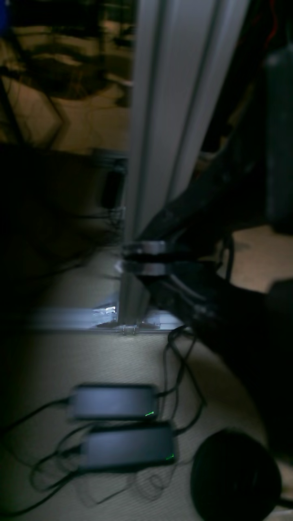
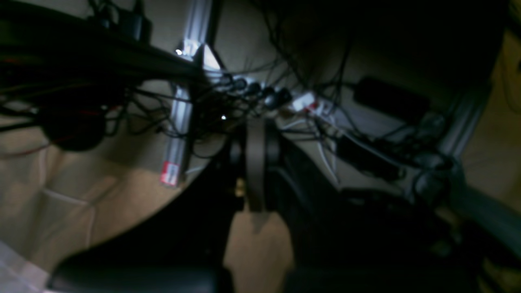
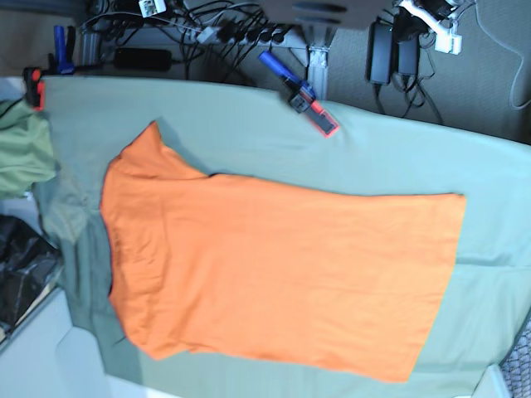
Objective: Fold the T-shirt properly
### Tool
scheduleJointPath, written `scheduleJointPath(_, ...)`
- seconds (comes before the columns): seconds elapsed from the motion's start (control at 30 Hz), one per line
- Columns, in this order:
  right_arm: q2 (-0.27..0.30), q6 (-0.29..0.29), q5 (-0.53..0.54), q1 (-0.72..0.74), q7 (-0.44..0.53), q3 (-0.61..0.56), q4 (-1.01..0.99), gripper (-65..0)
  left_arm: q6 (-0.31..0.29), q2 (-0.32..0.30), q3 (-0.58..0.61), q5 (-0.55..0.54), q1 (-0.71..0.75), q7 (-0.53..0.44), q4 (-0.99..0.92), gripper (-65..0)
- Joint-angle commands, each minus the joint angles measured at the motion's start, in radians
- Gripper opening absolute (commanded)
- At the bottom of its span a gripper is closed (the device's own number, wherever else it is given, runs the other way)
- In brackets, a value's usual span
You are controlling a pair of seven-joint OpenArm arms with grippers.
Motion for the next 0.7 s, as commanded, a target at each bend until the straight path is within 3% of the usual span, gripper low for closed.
scheduleJointPath(0.0, 0.027, 0.076, 0.016, -0.038, 0.023, 0.004, 0.050, -65.0, -0.017, -0.014, -0.014, -0.011, 0.045, -0.010, 0.060, -65.0)
scheduleJointPath(0.17, 0.079, 0.076, 0.024, -0.134, 0.013, 0.005, 0.261, -65.0, -0.015, -0.034, -0.066, -0.047, 0.204, 0.106, 0.370, -65.0)
scheduleJointPath(0.27, 0.096, 0.076, 0.027, -0.170, -0.010, 0.010, 0.372, -65.0, 0.170, -0.034, -0.087, -0.057, 0.278, 0.223, 0.578, -65.0)
scheduleJointPath(0.33, 0.096, 0.076, 0.073, -0.191, -0.046, 0.030, 0.444, -65.0, 0.232, -0.034, -0.111, -0.057, 0.315, 0.296, 0.716, -65.0)
scheduleJointPath(0.53, 0.087, 0.076, 0.310, -0.200, -0.240, 0.162, 0.641, -65.0, 0.237, -0.035, -0.225, -0.117, 0.365, 0.529, 1.058, -65.0)
scheduleJointPath(0.67, 0.071, 0.075, 0.457, -0.172, -0.325, 0.283, 0.726, -65.0, 0.236, -0.043, -0.272, -0.155, 0.362, 0.529, 1.120, -64.0)
